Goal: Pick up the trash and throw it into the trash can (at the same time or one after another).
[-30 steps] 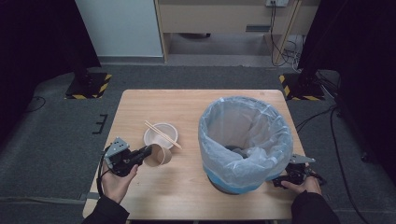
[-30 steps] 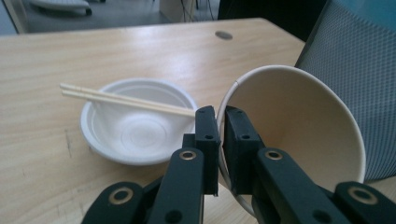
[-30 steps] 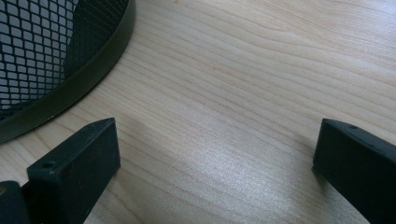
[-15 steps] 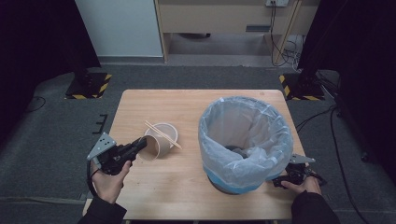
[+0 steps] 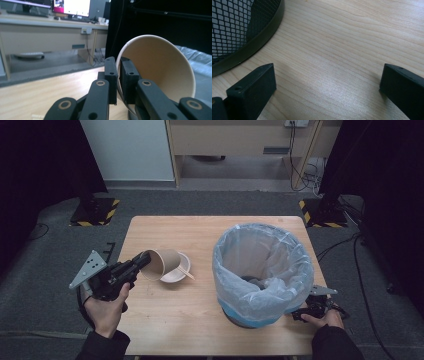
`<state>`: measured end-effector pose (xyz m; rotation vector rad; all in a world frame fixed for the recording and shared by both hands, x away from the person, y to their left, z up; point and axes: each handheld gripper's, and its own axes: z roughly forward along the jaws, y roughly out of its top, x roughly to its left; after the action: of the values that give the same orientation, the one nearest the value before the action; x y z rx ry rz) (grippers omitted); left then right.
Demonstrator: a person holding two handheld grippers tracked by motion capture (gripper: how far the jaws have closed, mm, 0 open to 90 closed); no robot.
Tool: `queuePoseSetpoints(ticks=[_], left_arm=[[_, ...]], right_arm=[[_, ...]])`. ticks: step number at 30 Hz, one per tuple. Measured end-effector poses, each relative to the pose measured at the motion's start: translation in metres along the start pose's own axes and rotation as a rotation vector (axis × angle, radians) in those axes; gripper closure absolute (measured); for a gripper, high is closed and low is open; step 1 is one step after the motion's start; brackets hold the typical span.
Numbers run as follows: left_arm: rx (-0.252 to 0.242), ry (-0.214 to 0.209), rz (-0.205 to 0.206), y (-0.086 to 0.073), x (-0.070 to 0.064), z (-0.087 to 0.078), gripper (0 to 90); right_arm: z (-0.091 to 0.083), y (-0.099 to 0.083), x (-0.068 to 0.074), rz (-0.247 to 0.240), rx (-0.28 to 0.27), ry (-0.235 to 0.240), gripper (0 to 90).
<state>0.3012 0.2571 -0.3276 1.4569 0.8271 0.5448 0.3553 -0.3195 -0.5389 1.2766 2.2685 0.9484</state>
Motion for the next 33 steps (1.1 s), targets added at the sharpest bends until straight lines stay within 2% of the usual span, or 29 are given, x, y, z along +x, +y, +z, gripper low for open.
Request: queuePoseSetpoints(ticks=[5, 19, 33], left_arm=[[-0.043, -0.023, 0.01, 0.013, -0.005, 0.003, 84.2], [-0.109, -0.073, 0.027, 0.035, -0.019, 0.014, 84.2], [-0.157, -0.092, 0.031, 0.052, -0.025, 0.02, 84.2]], right_arm=[[0.0, 0.0, 0.0, 0.0, 0.002, 0.001, 0.8], [0.0, 0.0, 0.0, 0.0, 0.002, 0.001, 0.8], [0.0, 0.0, 0.0, 0.0, 0.002, 0.001, 0.8]])
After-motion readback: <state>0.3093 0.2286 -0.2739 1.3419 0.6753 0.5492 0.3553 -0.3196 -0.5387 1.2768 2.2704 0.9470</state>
